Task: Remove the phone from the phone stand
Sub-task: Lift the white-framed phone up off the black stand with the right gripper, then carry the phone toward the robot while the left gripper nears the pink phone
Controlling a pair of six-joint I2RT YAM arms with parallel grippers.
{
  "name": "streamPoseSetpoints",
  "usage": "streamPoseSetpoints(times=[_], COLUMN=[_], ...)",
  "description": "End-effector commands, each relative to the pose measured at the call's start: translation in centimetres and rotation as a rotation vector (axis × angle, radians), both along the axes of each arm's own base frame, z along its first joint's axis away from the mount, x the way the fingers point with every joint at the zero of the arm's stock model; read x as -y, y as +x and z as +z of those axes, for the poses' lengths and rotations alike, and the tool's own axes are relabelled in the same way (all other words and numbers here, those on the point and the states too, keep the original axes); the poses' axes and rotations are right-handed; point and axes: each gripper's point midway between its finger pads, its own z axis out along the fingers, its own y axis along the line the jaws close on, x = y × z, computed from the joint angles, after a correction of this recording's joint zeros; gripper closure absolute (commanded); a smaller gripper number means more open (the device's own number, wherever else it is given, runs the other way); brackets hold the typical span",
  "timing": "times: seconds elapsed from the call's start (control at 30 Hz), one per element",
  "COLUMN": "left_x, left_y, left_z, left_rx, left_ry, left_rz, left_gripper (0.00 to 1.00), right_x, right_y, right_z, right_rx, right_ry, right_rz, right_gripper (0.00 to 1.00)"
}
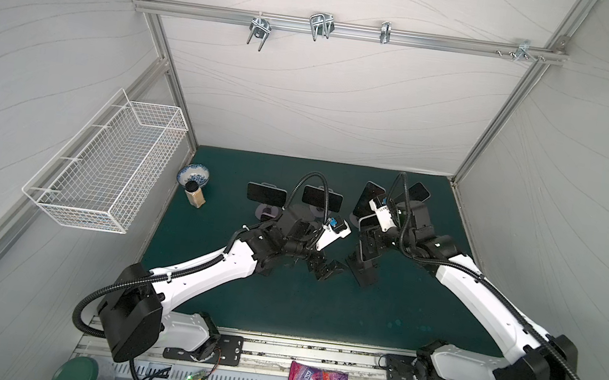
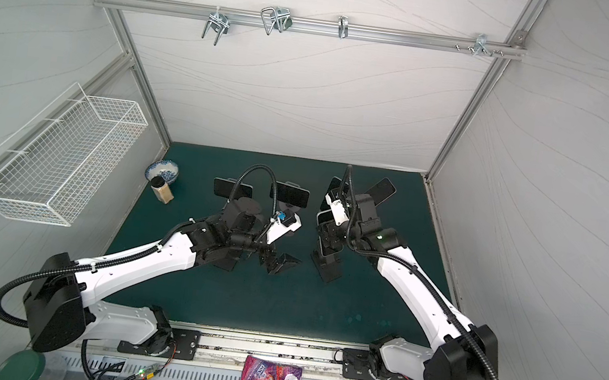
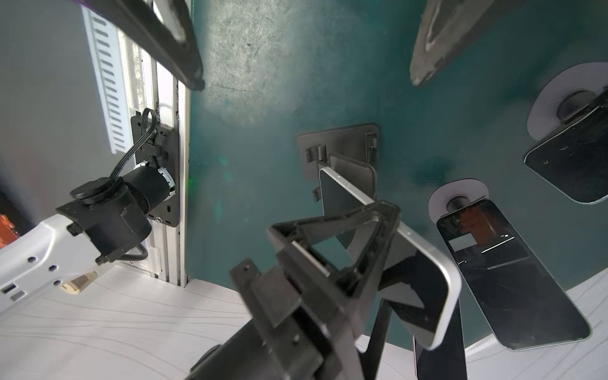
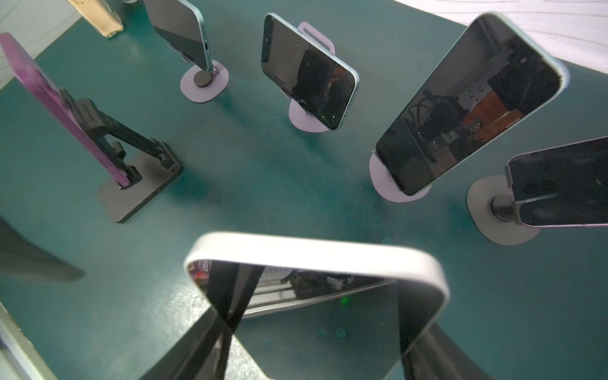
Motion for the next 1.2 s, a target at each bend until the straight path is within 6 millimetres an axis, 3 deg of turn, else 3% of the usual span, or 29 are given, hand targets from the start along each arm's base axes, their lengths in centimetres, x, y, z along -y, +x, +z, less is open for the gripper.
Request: streamPoseSetpoints(times=[0.0, 0.33, 0.53, 0.57, 0.73, 1.0, 1.17], left_x=[0.6, 0.9, 1.3, 1.4, 0.9, -3.0, -6.6], left_y=[0.8, -1.1, -2.3, -2.6, -3.8, -4.8, -5.2], left_z=[2.9, 4.9, 5.6, 5.5, 5.5, 4.7, 3.3], left_rx=[0.042, 0.060, 0.055, 0.053, 0.039, 0.026, 0.013], left_ry=[-0.068, -0.041, -0.042, -0.040, -0.037, -0.035, -0.006], left_rz=[0.028, 0.036, 0.034, 0.033, 0.039, 0.151, 0.267], left_gripper=[0.01, 0.01, 0.01, 0.01, 0.01, 0.01, 0.01], right_x=[0.0, 2.0, 3.2, 3.4, 3.1, 1.1, -0.6], right_y=[-0.8, -4.2, -7.3, -7.8, -10.5, -13.2, -15.0], right_z=[3.2, 5.0, 4.8, 4.6, 4.2, 3.8, 1.7], right_rx=[0.042, -0.035, -0.124, -0.144, -0.219, -0.321, -0.407], right_ry=[0.043, 0.068, 0.097, 0.103, 0.112, 0.206, 0.217], right_rz=[0.002, -0.051, -0.076, -0.082, -0.067, -0.076, -0.076], right_gripper=[0.30, 0.32, 0.33, 0.37, 0.40, 0.40, 0.40])
